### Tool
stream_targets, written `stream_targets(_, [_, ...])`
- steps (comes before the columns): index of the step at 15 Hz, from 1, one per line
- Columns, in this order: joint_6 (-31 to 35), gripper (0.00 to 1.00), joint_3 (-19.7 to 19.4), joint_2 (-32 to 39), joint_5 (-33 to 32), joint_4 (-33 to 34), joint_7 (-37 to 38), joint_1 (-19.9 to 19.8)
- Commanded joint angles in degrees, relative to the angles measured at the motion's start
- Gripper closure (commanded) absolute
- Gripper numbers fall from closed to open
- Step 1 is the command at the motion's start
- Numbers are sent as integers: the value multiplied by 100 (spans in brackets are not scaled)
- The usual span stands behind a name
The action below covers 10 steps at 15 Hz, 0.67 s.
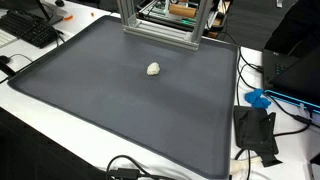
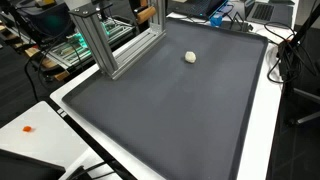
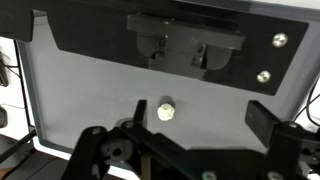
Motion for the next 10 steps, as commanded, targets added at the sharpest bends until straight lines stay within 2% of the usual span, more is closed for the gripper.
stream_targets(1, [-16,0,-118,40,-87,14,79,148])
stream_targets(3, [-69,0,-162,8,-49,-27,115,131])
stream_targets(10, [-103,0,-767,-249,599,-364,50,191])
